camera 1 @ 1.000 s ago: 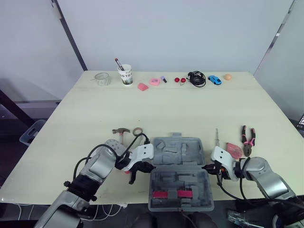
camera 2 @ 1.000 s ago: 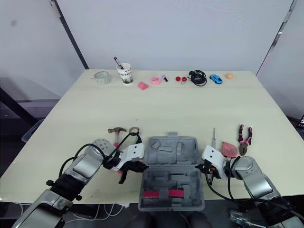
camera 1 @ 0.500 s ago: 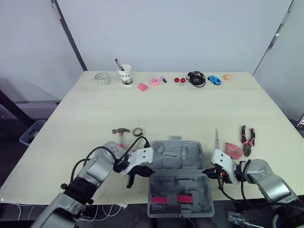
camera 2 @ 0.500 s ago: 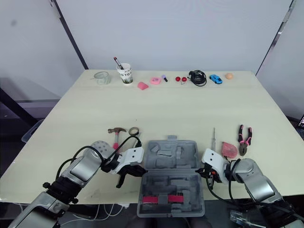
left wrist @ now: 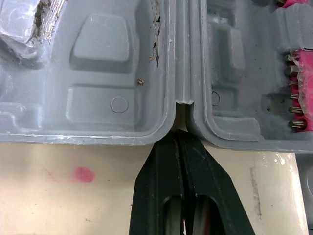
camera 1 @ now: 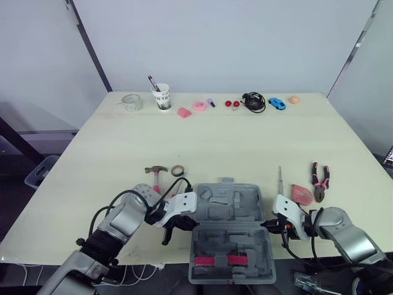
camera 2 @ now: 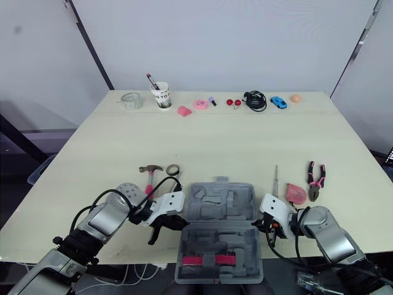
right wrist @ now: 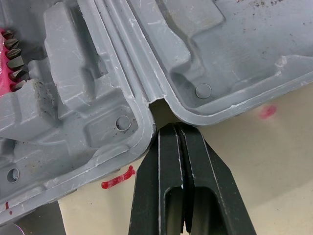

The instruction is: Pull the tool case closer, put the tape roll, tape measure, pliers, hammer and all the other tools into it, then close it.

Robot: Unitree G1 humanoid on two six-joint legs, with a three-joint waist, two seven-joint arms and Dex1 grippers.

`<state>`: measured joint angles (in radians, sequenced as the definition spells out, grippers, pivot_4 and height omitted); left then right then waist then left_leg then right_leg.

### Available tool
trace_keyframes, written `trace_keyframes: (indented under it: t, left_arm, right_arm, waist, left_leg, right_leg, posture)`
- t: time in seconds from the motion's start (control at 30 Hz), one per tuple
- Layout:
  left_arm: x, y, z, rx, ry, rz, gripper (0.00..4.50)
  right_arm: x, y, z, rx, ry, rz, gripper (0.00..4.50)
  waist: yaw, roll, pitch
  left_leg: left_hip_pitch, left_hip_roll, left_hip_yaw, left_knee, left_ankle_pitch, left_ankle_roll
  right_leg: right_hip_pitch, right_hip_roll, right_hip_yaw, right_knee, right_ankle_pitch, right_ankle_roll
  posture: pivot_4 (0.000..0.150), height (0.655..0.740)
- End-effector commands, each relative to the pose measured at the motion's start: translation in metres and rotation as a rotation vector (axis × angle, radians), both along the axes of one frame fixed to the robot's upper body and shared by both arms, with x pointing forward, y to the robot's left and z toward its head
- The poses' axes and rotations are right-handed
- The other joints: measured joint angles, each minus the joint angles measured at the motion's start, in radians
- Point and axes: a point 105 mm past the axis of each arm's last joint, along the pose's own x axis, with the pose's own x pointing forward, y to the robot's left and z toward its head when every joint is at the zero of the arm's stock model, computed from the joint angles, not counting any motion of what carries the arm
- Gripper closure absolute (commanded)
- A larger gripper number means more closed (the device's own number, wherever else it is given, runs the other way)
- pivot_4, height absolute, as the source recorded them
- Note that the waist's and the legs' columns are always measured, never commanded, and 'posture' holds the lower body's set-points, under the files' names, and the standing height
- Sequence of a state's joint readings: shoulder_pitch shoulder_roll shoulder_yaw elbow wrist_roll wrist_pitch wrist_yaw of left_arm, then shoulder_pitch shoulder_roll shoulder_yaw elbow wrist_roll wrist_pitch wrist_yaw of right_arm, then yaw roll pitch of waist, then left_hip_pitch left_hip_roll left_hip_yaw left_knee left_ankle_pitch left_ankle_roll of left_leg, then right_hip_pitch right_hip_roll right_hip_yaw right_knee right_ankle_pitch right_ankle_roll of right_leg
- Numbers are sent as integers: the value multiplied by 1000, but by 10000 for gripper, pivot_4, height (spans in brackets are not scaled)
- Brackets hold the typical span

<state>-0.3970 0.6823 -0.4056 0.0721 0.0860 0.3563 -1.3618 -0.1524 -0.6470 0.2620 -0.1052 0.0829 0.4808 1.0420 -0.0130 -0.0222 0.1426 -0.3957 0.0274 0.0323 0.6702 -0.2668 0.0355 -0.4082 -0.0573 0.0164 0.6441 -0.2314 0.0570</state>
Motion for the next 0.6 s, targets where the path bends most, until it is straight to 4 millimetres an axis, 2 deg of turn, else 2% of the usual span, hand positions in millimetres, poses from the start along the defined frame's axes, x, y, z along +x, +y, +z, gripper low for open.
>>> trace_keyframes:
  t: [0.03,0.6]
  left_arm:
    - [-12,4,-17,49,67,-11,44241]
    - [-11,5,-19,55,69,-15,44241]
  right_arm:
    - [-1,11,9,34,-26,41,45000]
    - [2,9,8,27,-35,25,45000]
  waist:
    - [0,0,0]
    - [0,0,0]
  left_leg:
    - [0,0,0,0,0,0]
    - [0,0,0,0,0,0]
  right_leg:
    - [0,0,0,0,0,0]
    - [0,1,0,0,0,0]
  posture:
    - [1500,7400]
    - [1500,7400]
